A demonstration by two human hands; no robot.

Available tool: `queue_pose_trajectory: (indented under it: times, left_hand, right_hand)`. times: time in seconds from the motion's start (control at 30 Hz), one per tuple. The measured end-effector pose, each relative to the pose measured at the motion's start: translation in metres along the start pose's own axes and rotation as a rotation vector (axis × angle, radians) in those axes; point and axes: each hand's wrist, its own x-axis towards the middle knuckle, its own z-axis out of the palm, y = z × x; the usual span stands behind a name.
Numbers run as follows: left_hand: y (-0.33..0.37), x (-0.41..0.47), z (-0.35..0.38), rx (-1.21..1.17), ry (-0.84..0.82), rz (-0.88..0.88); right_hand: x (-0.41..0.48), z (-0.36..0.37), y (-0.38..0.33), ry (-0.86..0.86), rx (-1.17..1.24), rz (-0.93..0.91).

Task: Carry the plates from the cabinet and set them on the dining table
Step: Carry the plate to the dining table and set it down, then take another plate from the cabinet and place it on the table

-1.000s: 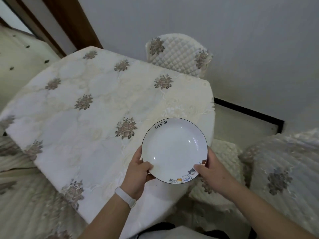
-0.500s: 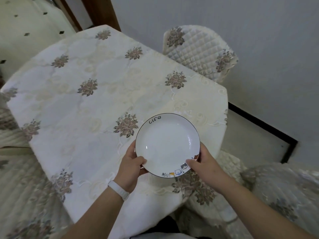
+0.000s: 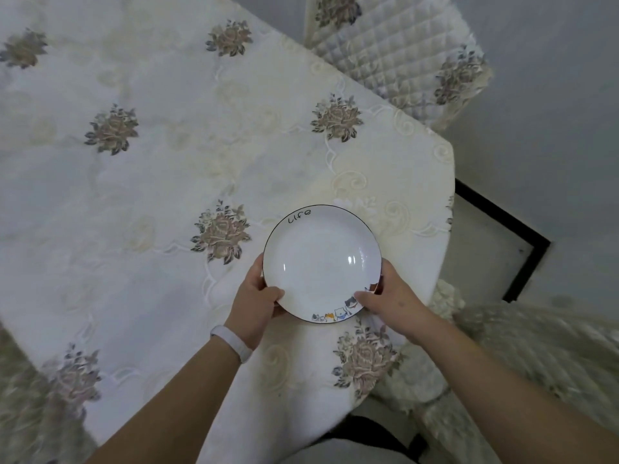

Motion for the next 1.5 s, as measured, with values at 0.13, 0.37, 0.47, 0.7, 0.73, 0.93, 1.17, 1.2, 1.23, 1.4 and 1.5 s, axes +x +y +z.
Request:
queue_pose_trajectory:
  times: [0.13, 0.37, 0.47, 0.7, 0.73, 0.93, 1.17, 1.2, 1.23, 1.4, 1.5]
  left_hand:
    - [-0.004, 0.012, 0.001, 0.036, 0.009, 0.006]
    - [-0.011, 0.016, -0.003, 0.133, 0.028, 0.017]
    - [-0.015, 0.014, -0.004, 0.146, 0.040, 0.014]
    - [-0.017, 0.004, -0.004, 0.221, 0.108, -0.025]
    - [-0.015, 0.001, -0.004, 0.231, 0.119, -0.031]
    - [0.001, -0.032, -0.009, 0.284, 0.185, -0.009]
    - [0.014, -0.092, -0.012, 0.759, 0.307, 0.272]
    - [0.014, -0.101, -0.010, 0.829, 0.311, 0.320]
    - [0.014, -0.110, -0.009, 0.893, 0.321, 0.363]
    - [0.010, -0.151, -0.007, 1.151, 0.417, 0.546]
    - [0.001, -0.174, -0.010, 1.252, 0.481, 0.612]
  right_hand:
    - [0.009, -0.002, 0.004, 0.021, -0.007, 0.029]
    - [0.015, -0.004, 0.003, 0.024, -0.048, 0.055]
    - [0.016, -0.003, 0.003, 0.016, -0.103, 0.049]
    - [0.014, -0.001, 0.001, 0.046, -0.187, 0.045]
    - [0.012, -0.002, 0.001, 0.046, -0.226, 0.040]
    - [-0.012, -0.021, -0.008, 0.087, -0.460, 0.000]
    - [-0.060, -0.041, -0.038, 0.147, -0.827, -0.313]
    - [-0.067, -0.041, -0.043, 0.162, -0.884, -0.346]
    - [-0.075, -0.040, -0.047, 0.177, -0.934, -0.378]
    - [-0.107, -0.034, -0.060, 0.214, -1.049, -0.547]
    - [-0.120, -0.024, -0.059, 0.195, -1.084, -0.633]
